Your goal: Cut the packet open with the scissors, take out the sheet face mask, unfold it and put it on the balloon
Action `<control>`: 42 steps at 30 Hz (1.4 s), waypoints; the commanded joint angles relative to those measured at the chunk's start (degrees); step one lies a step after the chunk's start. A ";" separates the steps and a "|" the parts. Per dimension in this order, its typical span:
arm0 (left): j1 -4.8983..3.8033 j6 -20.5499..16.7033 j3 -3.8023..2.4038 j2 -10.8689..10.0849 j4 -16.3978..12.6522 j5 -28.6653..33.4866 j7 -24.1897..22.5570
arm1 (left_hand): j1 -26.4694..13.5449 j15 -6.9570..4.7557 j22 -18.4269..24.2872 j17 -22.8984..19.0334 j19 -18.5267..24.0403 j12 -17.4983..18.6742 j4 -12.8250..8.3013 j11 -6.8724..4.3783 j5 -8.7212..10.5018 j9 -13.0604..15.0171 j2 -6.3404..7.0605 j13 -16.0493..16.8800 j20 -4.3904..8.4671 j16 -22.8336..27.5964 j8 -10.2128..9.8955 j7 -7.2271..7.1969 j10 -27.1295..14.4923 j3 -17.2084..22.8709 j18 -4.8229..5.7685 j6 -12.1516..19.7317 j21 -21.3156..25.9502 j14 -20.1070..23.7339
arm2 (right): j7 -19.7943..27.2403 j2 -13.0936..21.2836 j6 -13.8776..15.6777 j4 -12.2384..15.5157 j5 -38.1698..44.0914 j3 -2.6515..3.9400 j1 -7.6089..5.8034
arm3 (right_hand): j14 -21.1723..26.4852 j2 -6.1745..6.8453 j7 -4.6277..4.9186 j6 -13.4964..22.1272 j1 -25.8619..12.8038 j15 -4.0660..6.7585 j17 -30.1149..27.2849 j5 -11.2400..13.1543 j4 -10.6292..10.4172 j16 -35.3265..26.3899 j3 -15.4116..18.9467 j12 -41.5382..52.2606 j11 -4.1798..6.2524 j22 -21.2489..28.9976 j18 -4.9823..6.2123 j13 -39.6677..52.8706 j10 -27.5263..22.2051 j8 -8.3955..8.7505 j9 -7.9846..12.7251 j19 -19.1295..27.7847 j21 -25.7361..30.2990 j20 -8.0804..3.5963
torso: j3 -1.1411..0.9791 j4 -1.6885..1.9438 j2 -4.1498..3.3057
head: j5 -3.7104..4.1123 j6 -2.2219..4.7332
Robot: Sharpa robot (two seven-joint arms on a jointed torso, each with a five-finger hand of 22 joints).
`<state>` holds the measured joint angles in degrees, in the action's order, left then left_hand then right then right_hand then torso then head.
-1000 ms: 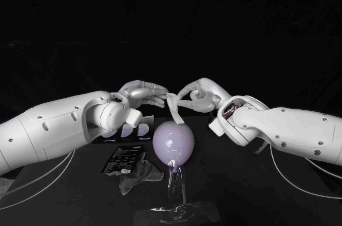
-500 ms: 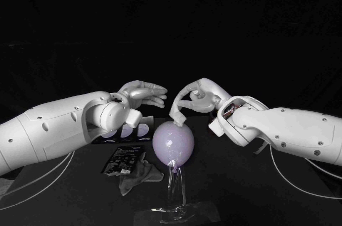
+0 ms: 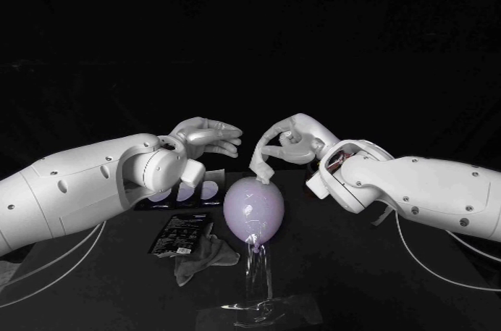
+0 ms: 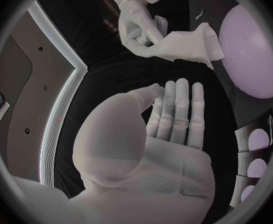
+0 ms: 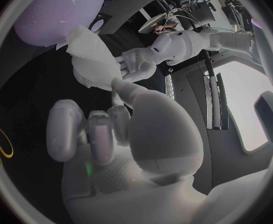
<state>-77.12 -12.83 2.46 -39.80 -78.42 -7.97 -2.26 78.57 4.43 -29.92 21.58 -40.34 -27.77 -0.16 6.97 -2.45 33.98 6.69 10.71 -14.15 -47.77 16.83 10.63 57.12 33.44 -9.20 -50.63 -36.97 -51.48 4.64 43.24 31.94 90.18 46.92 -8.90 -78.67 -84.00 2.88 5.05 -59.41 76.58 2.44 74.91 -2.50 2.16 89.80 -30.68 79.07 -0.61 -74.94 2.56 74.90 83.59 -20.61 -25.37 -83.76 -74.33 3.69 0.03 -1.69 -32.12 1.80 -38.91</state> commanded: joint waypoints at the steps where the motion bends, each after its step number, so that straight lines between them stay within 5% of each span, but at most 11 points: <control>1: -0.09 0.45 0.02 -0.36 -0.51 -2.06 -2.06 | 0.29 -0.31 -0.01 0.37 -1.20 0.34 -0.12 -0.04 -0.32 -0.23 0.69 -0.15 0.19 -1.10 0.45 -0.13 -0.35 -0.53 -1.32 -0.84 0.04 -0.53 | 0.59 0.01 0.68 -0.10 -0.52 0.07 -0.05 | -6.00 -0.43 -0.06 -0.27 -0.11 0.57 15.09 -0.28 -0.02 0.20 -0.32 0.12 0.06 -10.81 0.63 6.96 0.46 -0.39 -0.14 0.11 0.20 -0.47 | 0.00 -0.05 -0.02 | 0.15 -0.05; 12: 0.32 2.57 0.78 -1.50 -1.96 -4.78 -4.14 | 0.30 -0.70 -0.71 1.32 -3.74 0.38 0.26 -0.07 -0.32 -1.06 0.96 -0.50 1.38 -3.67 0.54 -0.12 -0.68 -1.71 -1.38 -0.54 -1.56 -2.63 | 0.75 0.26 2.11 -0.33 -1.55 0.16 -0.31 | -6.00 -0.43 -0.06 -0.27 -0.11 0.57 15.09 -0.28 -0.02 0.20 -0.32 0.12 0.06 -10.81 0.63 6.96 0.46 -0.39 -0.14 0.11 0.20 -0.47 | 0.03 -0.01 0.00 | 0.41 0.14; 35: 2.29 3.63 1.31 -2.30 -2.67 -3.70 -4.99 | 0.82 -1.20 -2.42 2.34 -7.85 0.44 0.90 -0.17 -0.33 -2.45 0.89 -1.12 3.95 -6.60 0.79 -0.15 -1.12 -2.77 -1.40 0.08 -5.03 -5.38 | 1.67 0.72 3.76 -0.79 -3.10 0.45 -0.82 | -6.00 -0.42 -0.06 -0.22 -0.14 0.57 15.09 -0.29 0.00 0.20 -0.36 0.12 0.06 -10.83 0.62 6.96 0.47 -0.45 -0.19 0.09 0.15 -0.47 | 0.01 0.06 0.03 | 0.65 0.48; 42: 2.87 3.69 1.44 -1.99 -2.31 -1.73 -5.21 | 0.21 -0.01 -0.13 -0.63 -4.47 1.46 2.50 0.62 -0.36 -3.25 0.97 -2.10 3.06 -0.07 0.86 0.38 -2.35 -1.70 -0.80 1.15 -0.99 -1.03 | 2.52 0.74 5.07 -1.20 -4.76 0.65 -1.34 | -6.00 -0.41 -0.05 -0.16 -0.16 0.57 15.09 -0.29 0.05 0.20 -0.42 0.03 0.06 -10.84 0.61 6.90 0.41 -0.52 -0.24 0.07 0.09 -0.47 | 0.01 0.05 0.03 | 0.73 0.73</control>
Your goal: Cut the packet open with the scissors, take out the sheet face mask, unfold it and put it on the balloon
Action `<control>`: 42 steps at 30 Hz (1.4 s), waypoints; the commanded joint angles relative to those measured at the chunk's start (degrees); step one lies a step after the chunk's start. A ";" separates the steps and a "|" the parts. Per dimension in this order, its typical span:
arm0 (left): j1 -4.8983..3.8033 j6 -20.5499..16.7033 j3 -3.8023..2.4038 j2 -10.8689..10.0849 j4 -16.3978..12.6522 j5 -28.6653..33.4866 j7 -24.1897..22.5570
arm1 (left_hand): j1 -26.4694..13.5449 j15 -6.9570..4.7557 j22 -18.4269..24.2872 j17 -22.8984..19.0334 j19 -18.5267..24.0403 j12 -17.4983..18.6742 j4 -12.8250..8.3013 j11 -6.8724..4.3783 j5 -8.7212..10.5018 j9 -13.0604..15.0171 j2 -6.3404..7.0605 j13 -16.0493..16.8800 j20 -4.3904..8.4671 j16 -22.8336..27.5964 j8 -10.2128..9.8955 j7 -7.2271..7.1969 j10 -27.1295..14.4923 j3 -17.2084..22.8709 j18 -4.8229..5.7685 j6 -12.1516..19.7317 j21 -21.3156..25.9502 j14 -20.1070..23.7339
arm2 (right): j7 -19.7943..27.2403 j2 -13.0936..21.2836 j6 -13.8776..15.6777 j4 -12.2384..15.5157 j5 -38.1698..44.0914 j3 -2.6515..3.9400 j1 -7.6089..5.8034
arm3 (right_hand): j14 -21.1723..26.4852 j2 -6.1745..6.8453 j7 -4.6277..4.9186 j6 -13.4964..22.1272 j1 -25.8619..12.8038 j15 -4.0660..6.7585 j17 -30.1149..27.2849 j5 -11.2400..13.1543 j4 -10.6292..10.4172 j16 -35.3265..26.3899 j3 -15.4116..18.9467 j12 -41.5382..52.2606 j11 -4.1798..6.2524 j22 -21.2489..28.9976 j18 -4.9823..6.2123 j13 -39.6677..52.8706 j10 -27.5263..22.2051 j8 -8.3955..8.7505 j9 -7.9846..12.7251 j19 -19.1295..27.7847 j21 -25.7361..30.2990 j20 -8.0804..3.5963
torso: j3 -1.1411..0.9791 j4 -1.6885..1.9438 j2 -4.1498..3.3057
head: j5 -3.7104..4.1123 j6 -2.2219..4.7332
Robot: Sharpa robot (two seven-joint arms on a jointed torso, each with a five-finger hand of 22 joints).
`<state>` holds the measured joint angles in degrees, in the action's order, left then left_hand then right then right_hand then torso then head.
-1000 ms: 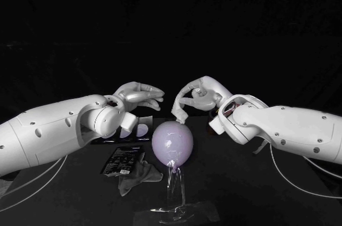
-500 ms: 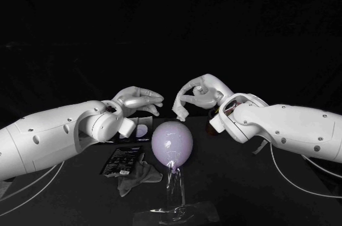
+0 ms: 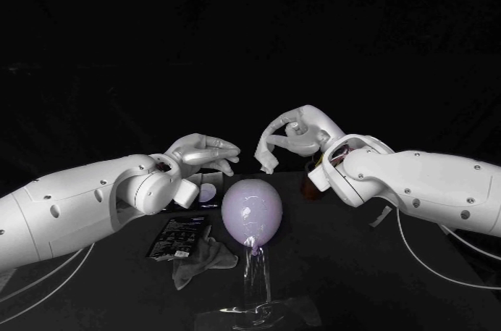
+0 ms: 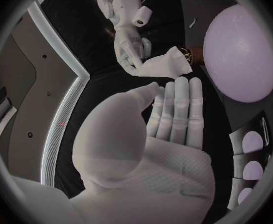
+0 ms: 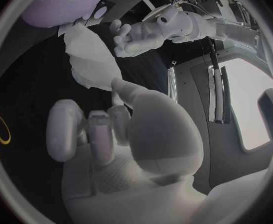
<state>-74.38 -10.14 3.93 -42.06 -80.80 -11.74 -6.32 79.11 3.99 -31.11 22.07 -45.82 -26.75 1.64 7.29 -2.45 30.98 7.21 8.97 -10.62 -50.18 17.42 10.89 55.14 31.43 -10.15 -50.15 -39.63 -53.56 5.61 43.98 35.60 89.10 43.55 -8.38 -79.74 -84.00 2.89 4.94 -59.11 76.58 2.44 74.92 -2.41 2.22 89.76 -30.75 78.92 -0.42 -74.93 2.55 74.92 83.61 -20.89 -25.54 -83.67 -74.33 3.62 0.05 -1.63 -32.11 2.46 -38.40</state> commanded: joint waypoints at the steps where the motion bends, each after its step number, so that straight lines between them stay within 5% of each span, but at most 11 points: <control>1: 0.19 1.01 -0.02 0.34 0.15 2.31 -1.16 | -0.28 0.55 1.62 -1.64 1.12 0.57 0.88 0.38 -0.29 -0.35 0.47 -0.54 -0.73 3.41 0.38 0.21 -0.41 0.52 0.08 0.78 2.46 1.09 | 1.65 0.00 1.54 -0.13 -1.57 0.15 -0.36 | -6.00 -0.41 0.05 -0.46 -0.16 0.57 15.08 -0.38 -0.02 0.24 -0.35 0.17 -0.14 -10.85 0.62 6.88 0.39 -0.24 -0.07 -0.02 0.09 -0.41 | -0.01 0.00 0.03 | 0.10 0.31; 8: 0.84 0.57 0.07 1.82 2.24 7.97 -1.24 | -1.39 1.71 6.30 -5.10 0.87 2.97 3.65 1.17 -0.29 -1.35 0.69 -2.47 -2.33 11.31 0.20 0.70 -1.21 1.94 -0.28 3.34 8.54 1.95 | 2.67 0.00 2.64 -0.03 -2.94 0.45 -1.54 | -6.00 -0.41 0.06 -0.40 -0.17 0.57 15.08 -0.37 0.03 0.24 -0.42 0.11 -0.14 -10.85 0.62 6.84 0.36 -0.30 -0.11 -0.02 0.10 -0.41 | 0.00 -0.02 0.07 | 0.18 0.90; 10: 1.00 0.30 0.10 2.38 3.18 10.30 -1.24 | -2.59 2.37 10.35 -6.90 -0.40 5.40 6.76 1.45 -0.30 -2.05 1.05 -4.21 -3.34 16.39 0.28 0.96 -1.15 2.42 -0.57 5.07 13.41 2.12 | 2.89 -0.04 2.85 -0.08 -3.17 0.53 -1.92 | -6.00 -0.41 0.06 -0.39 -0.17 0.57 15.08 -0.37 0.04 0.24 -0.43 0.10 -0.14 -10.85 0.62 6.83 0.35 -0.31 -0.12 -0.02 0.10 -0.41 | 0.03 -0.05 0.11 | 0.18 1.20; 15: 1.41 0.62 0.16 3.79 5.41 15.38 -0.76 | -7.01 3.42 13.81 -8.26 -3.26 7.75 13.40 2.26 -0.27 -3.05 -0.20 -5.29 -3.42 20.86 -0.06 1.20 -2.09 0.50 -0.54 7.36 17.01 3.29 | 3.36 -0.24 3.26 -0.48 -3.84 0.78 -2.68 | -6.00 -0.41 0.06 -0.39 -0.17 0.57 15.08 -0.37 0.04 0.24 -0.43 0.10 -0.14 -10.85 0.62 6.83 0.35 -0.31 -0.12 -0.02 0.10 -0.41 | 0.02 -0.02 0.12 | 0.05 1.86; 21: 1.67 0.91 0.17 5.07 6.79 17.49 -1.31 | -7.17 3.41 17.19 -8.87 -7.13 9.34 15.00 2.50 -0.34 -3.75 -1.34 -5.26 -2.98 23.68 0.83 1.34 -2.09 -0.97 -0.52 8.22 20.20 1.60 | 3.50 -0.63 2.90 -0.97 -4.57 0.98 -3.21 | -6.00 -0.39 0.07 -0.32 -0.18 0.57 15.08 -0.37 0.10 0.24 -0.49 0.10 -0.15 -10.86 0.62 6.84 0.35 -0.38 -0.17 -0.03 0.07 -0.41 | 0.04 -0.07 0.05 | -0.19 2.73; 24: 1.72 0.44 0.14 5.54 7.55 17.17 -2.96 | -6.95 3.24 17.81 -8.73 -8.15 9.62 14.93 2.48 -0.36 -3.85 -1.40 -5.25 -2.79 23.77 1.42 1.64 -2.03 -1.39 -0.50 7.77 20.70 0.44 | 3.21 -0.77 1.42 -1.13 -4.72 1.02 -3.32 | -6.00 -0.39 0.08 -0.29 -0.17 0.57 15.08 -0.38 0.14 0.24 -0.54 0.18 -0.15 -10.85 0.62 6.91 0.39 -0.41 -0.20 -0.02 0.09 -0.41 | 0.04 -0.06 0.01 | -0.26 3.05; 30: 1.75 0.98 -0.06 5.99 9.95 13.22 -8.27 | 0.76 3.91 19.54 -8.95 -6.28 10.57 9.52 2.75 -0.36 -4.26 -0.72 -5.31 -3.63 24.67 2.93 1.63 -2.96 0.22 0.03 6.52 23.32 3.42 | 2.08 -0.74 -3.36 -1.20 -4.40 1.04 -3.44 | -6.00 -0.38 0.10 -0.19 -0.15 0.56 15.08 -0.37 0.25 0.24 -0.65 0.08 -0.16 -10.80 0.66 6.85 0.32 -0.50 -0.27 0.06 0.28 -0.42 | 0.04 -0.12 -0.06 | -0.31 3.28; 34: 1.46 3.93 -0.42 5.97 11.89 8.93 -12.60 | 5.80 5.21 21.00 -9.46 -0.97 11.58 4.59 3.36 -0.39 -5.29 -0.36 -5.38 -5.13 26.09 2.73 1.23 -3.33 2.82 1.70 6.05 26.54 8.52 | 0.13 -0.69 -10.34 -1.40 -2.92 1.04 -3.53 | -6.00 -0.38 0.11 -0.17 -0.15 0.56 15.08 -0.37 0.26 0.24 -0.67 0.17 -0.17 -10.74 0.70 6.92 0.37 -0.51 -0.28 0.14 0.50 -0.42 | 0.01 -0.03 -0.10 | -0.32 3.03; 37: 1.02 5.86 -0.63 5.94 12.85 5.31 -14.52 | 6.49 5.86 21.73 -9.75 1.57 12.27 2.86 3.74 -0.33 -6.20 0.04 -5.39 -5.71 26.71 2.18 1.06 -3.28 4.14 2.50 5.79 28.13 10.93 | -1.24 -0.74 -15.48 -1.61 -0.42 1.04 -3.57 | -6.00 -0.37 0.11 -0.15 -0.16 0.56 15.08 -0.37 0.28 0.24 -0.69 0.20 -0.17 -10.70 0.74 6.95 0.39 -0.53 -0.29 0.21 0.67 -0.42 | 0.01 -0.01 -0.07 | -0.39 2.76; 42: 0.33 7.21 -0.84 5.72 13.69 1.60 -15.89 | 6.19 5.87 21.72 -9.70 1.12 12.76 1.75 3.70 -0.32 -6.92 0.86 -5.36 -5.58 26.39 1.87 1.26 -2.88 4.54 2.21 5.22 28.02 11.16 | -3.37 -0.92 -25.10 -1.81 9.03 1.04 -3.66 | -6.00 -0.36 0.11 -0.11 -0.15 0.55 15.08 -0.38 0.35 0.24 -0.74 0.31 -0.18 -10.77 0.68 7.03 0.43 -0.59 -0.33 0.11 0.41 -0.42 | -0.02 -0.07 -0.01 | -0.55 2.55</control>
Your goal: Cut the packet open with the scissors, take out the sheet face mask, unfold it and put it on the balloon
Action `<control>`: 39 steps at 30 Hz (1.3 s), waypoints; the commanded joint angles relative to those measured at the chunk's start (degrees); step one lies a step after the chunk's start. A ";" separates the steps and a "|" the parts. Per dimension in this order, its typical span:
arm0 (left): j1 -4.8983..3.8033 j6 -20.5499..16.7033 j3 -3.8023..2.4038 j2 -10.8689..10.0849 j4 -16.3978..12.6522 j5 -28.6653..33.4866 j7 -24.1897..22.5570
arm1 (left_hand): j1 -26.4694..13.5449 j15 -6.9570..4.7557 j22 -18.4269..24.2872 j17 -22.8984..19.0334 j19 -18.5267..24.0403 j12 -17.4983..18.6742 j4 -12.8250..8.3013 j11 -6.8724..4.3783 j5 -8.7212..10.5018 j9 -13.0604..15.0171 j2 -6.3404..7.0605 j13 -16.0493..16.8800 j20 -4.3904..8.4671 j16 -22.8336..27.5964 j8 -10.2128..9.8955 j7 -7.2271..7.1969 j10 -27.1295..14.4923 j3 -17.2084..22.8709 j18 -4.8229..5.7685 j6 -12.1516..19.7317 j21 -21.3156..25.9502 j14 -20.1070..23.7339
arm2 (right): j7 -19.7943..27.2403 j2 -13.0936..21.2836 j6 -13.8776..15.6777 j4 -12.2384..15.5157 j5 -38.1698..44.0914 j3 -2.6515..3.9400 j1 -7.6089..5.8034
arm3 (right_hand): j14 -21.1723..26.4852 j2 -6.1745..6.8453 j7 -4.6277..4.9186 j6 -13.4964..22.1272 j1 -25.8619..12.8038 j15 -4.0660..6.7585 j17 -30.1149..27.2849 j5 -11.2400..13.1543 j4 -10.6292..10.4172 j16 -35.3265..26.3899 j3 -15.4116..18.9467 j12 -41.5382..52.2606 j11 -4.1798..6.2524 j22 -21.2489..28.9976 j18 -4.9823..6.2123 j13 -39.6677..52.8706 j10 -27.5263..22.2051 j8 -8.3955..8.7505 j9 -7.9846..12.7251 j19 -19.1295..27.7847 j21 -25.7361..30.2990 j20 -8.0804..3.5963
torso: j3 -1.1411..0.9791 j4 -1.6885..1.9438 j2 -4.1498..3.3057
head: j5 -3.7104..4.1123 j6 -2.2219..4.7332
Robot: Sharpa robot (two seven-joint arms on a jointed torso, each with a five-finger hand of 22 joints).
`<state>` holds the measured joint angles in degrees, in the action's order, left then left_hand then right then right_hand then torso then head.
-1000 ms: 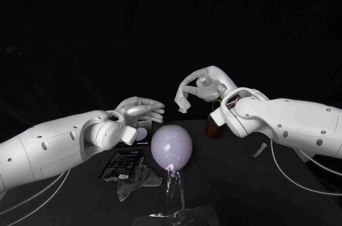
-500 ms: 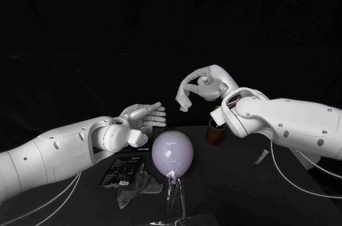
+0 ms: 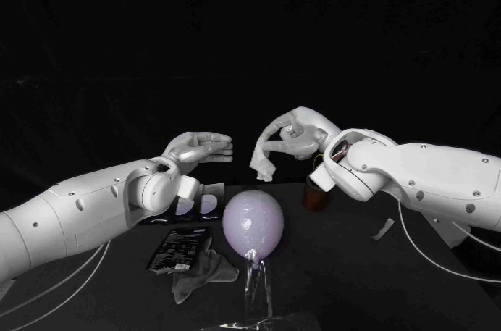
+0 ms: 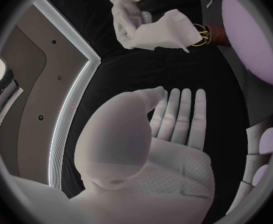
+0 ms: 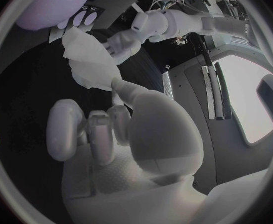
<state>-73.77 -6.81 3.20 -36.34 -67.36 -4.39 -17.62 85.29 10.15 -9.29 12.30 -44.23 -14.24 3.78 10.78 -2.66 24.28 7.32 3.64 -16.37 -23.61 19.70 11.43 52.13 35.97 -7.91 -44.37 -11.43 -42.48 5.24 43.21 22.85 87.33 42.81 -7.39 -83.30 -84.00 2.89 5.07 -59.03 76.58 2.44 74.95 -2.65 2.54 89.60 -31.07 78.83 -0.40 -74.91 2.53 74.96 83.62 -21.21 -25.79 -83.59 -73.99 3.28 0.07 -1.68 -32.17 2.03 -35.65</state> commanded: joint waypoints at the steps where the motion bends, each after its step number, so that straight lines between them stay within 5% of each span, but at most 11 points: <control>1: -0.36 4.04 -0.13 -0.04 0.34 -6.08 -4.66 | -0.02 -0.33 -0.14 0.11 -0.67 0.34 -0.60 0.17 -0.11 -0.35 0.85 -0.03 0.19 -0.31 -0.47 0.80 0.24 0.05 -0.14 -0.66 -0.29 0.00 | -3.33 -0.21 -13.83 -0.02 12.22 0.05 -0.11 | -6.00 -0.36 -0.02 -0.18 -0.15 0.55 15.05 -0.13 0.03 0.40 -0.42 0.40 -0.20 -10.79 0.71 6.99 0.43 -0.27 -0.09 0.04 0.07 -0.08 | -0.05 -0.03 0.07 | -0.14 -0.28; 6: -0.57 4.99 -0.17 -0.48 0.29 -7.94 -4.67 | -0.13 -0.71 -0.56 0.39 -1.88 0.75 -1.97 -0.07 -0.11 -1.13 1.16 -0.02 0.41 -1.33 -0.77 1.00 1.12 0.20 -0.74 -1.32 -1.12 -1.15 | -4.99 -0.62 -19.38 0.33 27.94 0.04 -0.44 | -6.00 -0.13 -0.10 -0.23 -0.31 0.55 15.05 -0.12 0.15 0.40 -0.42 0.96 -0.17 -10.97 0.57 7.43 0.73 -0.56 -0.26 -0.21 -0.58 -0.08 | -0.02 -0.02 0.02 | -0.13 -0.59; 18: -0.68 5.67 -0.15 -1.47 -0.90 -10.43 -4.16 | -0.46 -0.98 -0.90 0.45 -2.30 1.05 -2.94 -0.36 -0.11 -1.78 1.46 0.00 0.45 -1.78 -0.98 0.75 2.33 0.05 -1.02 -1.98 -1.64 -1.76 | -8.72 -1.74 -21.26 2.34 55.03 -0.36 -4.35 | -6.00 0.38 -0.62 -0.52 -1.12 0.69 15.05 -0.12 -0.13 0.40 -0.36 1.79 0.16 -11.39 0.27 8.09 1.29 -1.46 -0.74 -0.81 -2.15 -0.20 | 0.06 -0.01 0.14 | -0.08 -1.07; 29: -0.69 5.80 -0.09 -2.35 -2.40 -11.51 -3.75 | -1.10 -1.24 -1.32 0.57 -2.82 1.57 -3.39 -0.51 -0.10 -2.32 1.58 -0.03 0.55 -2.32 -1.15 0.79 3.02 -0.33 -1.29 -2.56 -2.30 -2.70 | -11.98 -1.38 -20.68 5.85 68.73 -0.67 -5.99 | -6.00 0.79 -1.06 -0.72 -1.68 0.81 15.05 -0.11 -0.66 0.40 -0.33 2.24 0.45 -11.66 0.06 8.45 1.66 -2.02 -1.00 -1.19 -3.15 -0.36 | 0.01 0.01 0.06 | -0.37 -1.01; 33: -0.67 6.52 -0.05 -2.77 -3.83 -13.79 -3.76 | -4.69 -1.43 -1.20 0.70 -2.83 1.87 -1.77 -0.67 -0.09 -2.69 3.46 0.06 0.20 -2.71 -1.12 0.80 3.78 -2.58 -1.39 -3.28 -2.15 -3.15 | -13.49 -1.34 -20.20 6.26 71.24 -0.75 -6.15 | -6.00 0.83 -1.10 -0.74 -1.73 0.83 15.05 -0.11 -0.72 0.40 -0.34 2.25 0.48 -11.67 0.05 8.46 1.68 -2.07 -1.02 -1.20 -3.19 -0.37 | 0.04 0.02 0.06 | -0.42 -0.93; 39: -0.62 7.95 -0.01 -2.93 -5.78 -19.33 -4.66 | -5.40 -1.52 -0.55 0.57 -2.24 2.64 -1.32 -1.04 -0.12 -3.21 4.44 0.02 -0.07 -2.35 -1.07 -0.20 4.55 -3.96 -1.42 -4.61 -1.16 -2.16 | -15.19 -1.40 -17.82 6.20 72.36 -0.81 -6.21 | -6.00 0.86 -1.14 -0.76 -1.78 0.85 15.05 -0.11 -0.77 0.40 -0.35 2.30 0.51 -11.71 0.03 8.50 1.72 -2.12 -1.04 -1.26 -3.33 -0.39 | 0.05 0.08 -0.02 | -0.43 -0.88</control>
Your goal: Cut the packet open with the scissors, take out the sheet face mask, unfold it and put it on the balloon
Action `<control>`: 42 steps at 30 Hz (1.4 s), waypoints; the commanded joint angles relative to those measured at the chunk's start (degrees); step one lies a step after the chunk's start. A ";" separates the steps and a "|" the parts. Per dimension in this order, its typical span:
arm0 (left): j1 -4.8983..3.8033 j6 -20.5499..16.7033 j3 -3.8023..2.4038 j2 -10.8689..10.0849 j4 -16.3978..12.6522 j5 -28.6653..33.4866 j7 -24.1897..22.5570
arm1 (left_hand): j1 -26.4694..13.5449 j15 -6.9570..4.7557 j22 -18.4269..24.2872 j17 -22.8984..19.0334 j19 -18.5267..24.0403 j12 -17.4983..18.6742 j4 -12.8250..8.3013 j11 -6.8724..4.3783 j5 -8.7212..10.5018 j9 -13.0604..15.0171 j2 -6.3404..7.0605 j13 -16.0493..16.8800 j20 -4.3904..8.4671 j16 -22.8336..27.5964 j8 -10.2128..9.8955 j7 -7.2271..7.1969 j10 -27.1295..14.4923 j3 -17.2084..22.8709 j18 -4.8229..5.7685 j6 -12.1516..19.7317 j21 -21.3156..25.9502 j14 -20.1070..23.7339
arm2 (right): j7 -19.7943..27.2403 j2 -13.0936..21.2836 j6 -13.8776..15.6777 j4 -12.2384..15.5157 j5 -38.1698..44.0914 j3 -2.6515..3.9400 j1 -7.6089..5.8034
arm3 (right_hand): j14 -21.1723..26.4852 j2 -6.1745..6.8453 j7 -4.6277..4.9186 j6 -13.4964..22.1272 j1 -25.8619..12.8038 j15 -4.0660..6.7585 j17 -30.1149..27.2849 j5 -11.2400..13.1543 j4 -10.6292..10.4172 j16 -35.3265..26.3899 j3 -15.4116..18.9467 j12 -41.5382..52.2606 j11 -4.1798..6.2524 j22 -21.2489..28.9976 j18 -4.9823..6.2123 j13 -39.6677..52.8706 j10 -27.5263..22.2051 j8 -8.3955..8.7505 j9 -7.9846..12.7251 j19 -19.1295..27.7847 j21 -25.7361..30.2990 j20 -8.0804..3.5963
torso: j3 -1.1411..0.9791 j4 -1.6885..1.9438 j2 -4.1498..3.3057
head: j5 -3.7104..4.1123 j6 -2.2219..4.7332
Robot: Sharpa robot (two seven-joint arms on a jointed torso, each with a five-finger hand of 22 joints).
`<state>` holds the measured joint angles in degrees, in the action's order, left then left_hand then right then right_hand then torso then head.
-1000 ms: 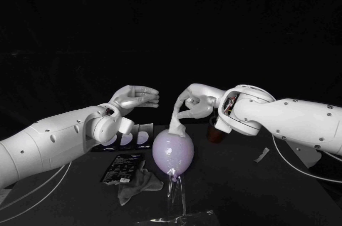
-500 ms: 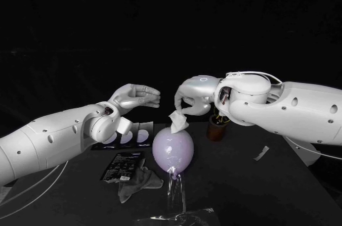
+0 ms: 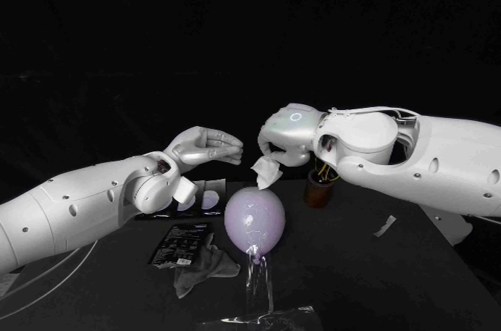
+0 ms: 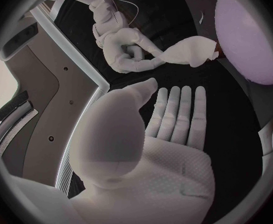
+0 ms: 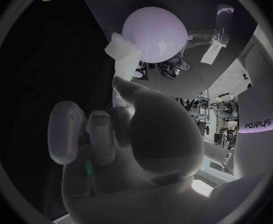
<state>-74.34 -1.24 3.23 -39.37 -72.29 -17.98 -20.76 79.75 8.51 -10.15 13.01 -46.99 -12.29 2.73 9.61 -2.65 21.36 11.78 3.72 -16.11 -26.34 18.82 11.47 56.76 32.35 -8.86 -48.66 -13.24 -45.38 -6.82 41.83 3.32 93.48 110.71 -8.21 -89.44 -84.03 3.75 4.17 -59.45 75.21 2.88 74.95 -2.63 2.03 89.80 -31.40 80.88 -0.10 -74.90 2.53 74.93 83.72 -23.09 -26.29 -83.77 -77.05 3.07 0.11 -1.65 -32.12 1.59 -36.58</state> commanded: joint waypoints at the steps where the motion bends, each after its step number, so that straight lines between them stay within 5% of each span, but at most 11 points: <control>1: -0.05 2.43 -0.03 0.14 -1.07 -6.60 -1.70 | 0.68 0.47 0.52 -0.30 0.85 1.37 -0.60 0.51 -0.12 -0.57 -0.05 -0.14 -0.38 0.80 -0.56 -0.46 -0.84 -0.26 -0.37 -0.02 1.00 1.55 | -3.32 -0.02 2.09 0.09 4.56 0.00 -0.08 | -5.97 -0.01 -0.24 -0.35 -0.41 0.41 15.05 -0.13 -0.26 0.20 -0.03 0.25 0.21 -11.71 0.03 8.53 1.62 -0.24 -0.54 -1.09 -0.26 -0.18 | 0.01 0.05 -0.08 | 0.01 0.06; 4: -0.03 2.60 -0.02 0.33 -1.56 -8.35 -2.06 | 0.95 1.28 1.06 -0.65 1.81 2.86 -0.90 1.48 -0.10 -1.26 0.37 -0.19 -0.47 1.65 -1.68 -0.88 -2.75 -0.79 0.09 1.11 1.94 3.11 | -3.74 0.00 2.81 0.13 4.90 -0.02 -0.09 | -5.97 -0.01 -0.24 -0.35 -0.41 0.41 15.05 -0.13 -0.26 0.20 -0.03 0.25 0.21 -11.71 0.03 8.53 1.62 -0.24 -0.54 -1.09 -0.26 -0.18 | -0.01 -0.04 -0.08 | -0.05 0.09; 10: 0.00 2.59 -0.01 0.65 -2.31 -10.18 -2.01 | -1.60 1.49 1.70 -0.91 2.42 3.86 0.43 1.45 -0.09 -1.98 1.96 -0.04 -0.46 2.32 -2.76 -0.41 -3.70 -4.15 0.63 1.86 2.93 4.09 | -4.38 0.06 4.15 0.04 5.69 -0.09 -0.09 | -5.97 0.01 -0.27 -0.36 -0.44 0.43 15.05 -0.13 -0.30 0.20 -0.04 0.29 0.23 -11.75 0.00 8.56 1.65 -0.27 -0.55 -1.14 -0.39 -0.19 | -0.05 -0.01 -0.06 | -0.03 0.11; 16: 0.03 -0.04 0.01 1.50 -1.76 -11.94 -1.13 | -1.85 2.18 2.19 -1.39 2.76 5.57 1.00 1.00 0.01 -3.02 2.14 -0.13 -0.47 3.52 -4.89 -0.89 -6.09 -6.95 1.07 4.93 3.66 6.14 | -4.54 0.36 5.44 0.56 5.90 -0.11 -0.09 | -5.97 0.03 -0.28 -0.36 -0.46 0.44 15.05 -0.13 -0.33 0.20 -0.04 0.31 0.25 -11.76 0.00 8.58 1.66 -0.29 -0.56 -1.15 -0.42 -0.20 | -0.04 -0.05 0.00 | 0.16 0.31; 19: 0.08 -1.99 0.03 2.06 -1.22 -12.43 -0.62 | -1.13 3.41 2.54 -1.58 2.69 7.15 1.33 0.08 -0.12 -5.00 1.56 -0.12 -0.44 3.92 -7.61 -2.51 -8.62 -10.47 1.35 10.49 4.09 7.14 | -4.53 0.49 5.85 0.82 5.94 -0.11 -0.08 | -5.97 0.08 -0.33 -0.38 -0.50 0.47 15.05 -0.14 -0.39 0.20 -0.06 0.38 0.28 -11.79 -0.03 8.63 1.72 -0.35 -0.58 -1.20 -0.55 -0.22 | -0.04 -0.08 -0.02 | 0.21 0.41; 23: 0.12 -4.05 0.05 2.43 -0.98 -12.90 -0.15 | 2.28 3.37 3.10 -1.39 1.72 7.70 2.27 -0.05 -0.08 -6.16 -1.29 0.01 -0.36 2.95 -8.76 -2.48 -9.64 -18.51 1.41 12.08 4.57 6.77 | -4.44 0.53 6.12 0.99 5.96 -0.12 -0.08 | -5.97 0.08 -0.33 -0.38 -0.50 0.47 15.05 -0.14 -0.39 0.20 -0.06 0.38 0.28 -11.79 -0.03 8.63 1.72 -0.35 -0.58 -1.20 -0.55 -0.22 | -0.06 -0.04 -0.05 | 0.29 0.42; 30: 0.13 -6.87 0.05 2.68 -0.83 -13.21 0.39 | 5.32 2.60 3.30 -0.54 -0.01 5.82 3.75 2.66 -0.12 -6.81 -3.33 0.40 -0.32 0.40 -9.30 -2.29 -9.07 -24.15 0.78 12.32 4.36 6.61 | -4.36 0.56 6.34 1.20 5.96 -0.12 -0.06 | -5.97 0.13 -0.37 -0.40 -0.53 0.50 15.05 -0.14 -0.44 0.20 -0.08 0.48 0.32 -11.81 -0.04 8.70 1.78 -0.41 -0.61 -1.23 -0.63 -0.25 | -0.05 -0.03 -0.04 | 0.36 0.37; 35: 0.14 -8.36 0.06 2.84 -0.76 -13.53 0.75 | 6.45 2.60 3.35 -0.05 -0.52 4.14 4.01 2.87 -0.12 -7.15 -3.94 0.67 -0.30 -0.86 -9.65 -2.26 -8.35 -25.11 0.58 12.96 4.29 7.35 | -4.35 0.59 6.54 1.33 5.95 -0.12 -0.05 | -5.97 0.13 -0.37 -0.40 -0.53 0.50 15.05 -0.14 -0.44 0.20 -0.08 0.48 0.32 -11.81 -0.04 8.70 1.78 -0.41 -0.61 -1.23 -0.63 -0.25 | -0.01 -0.01 0.01 | 0.35 0.41; 42: 0.15 -8.85 0.06 3.18 -0.49 -14.21 1.12 | 9.32 3.03 3.71 1.17 -0.28 1.08 3.64 2.95 -0.16 -4.81 -5.61 1.16 -0.34 -3.81 -6.53 -1.91 -9.15 -25.37 0.72 4.83 4.83 11.45 | -4.37 0.55 7.25 1.48 5.94 -0.12 -0.02 | -5.97 0.13 -0.37 -0.40 -0.53 0.50 15.05 -0.14 -0.44 0.20 -0.08 0.48 0.32 -11.81 -0.04 8.70 1.78 -0.41 -0.61 -1.23 -0.63 -0.25 | -0.03 -0.01 -0.03 | 0.41 0.40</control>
<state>-74.15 -8.59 3.34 -36.40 -72.71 -31.36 -19.80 88.67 11.52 -6.46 14.24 -47.12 -11.25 6.61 12.72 -2.66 16.36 6.18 4.87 -16.38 -30.27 12.04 9.53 47.87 6.92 -7.91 -43.32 -8.53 -33.91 -10.69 42.41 9.79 94.89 115.53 -8.35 -89.44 -84.02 3.78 3.89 -59.52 75.23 2.86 74.95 -2.51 1.88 89.80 -31.55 81.08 0.11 -74.90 2.53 74.91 83.92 -23.19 -26.33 -83.65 -77.52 3.01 0.08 -1.66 -32.14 1.97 -36.19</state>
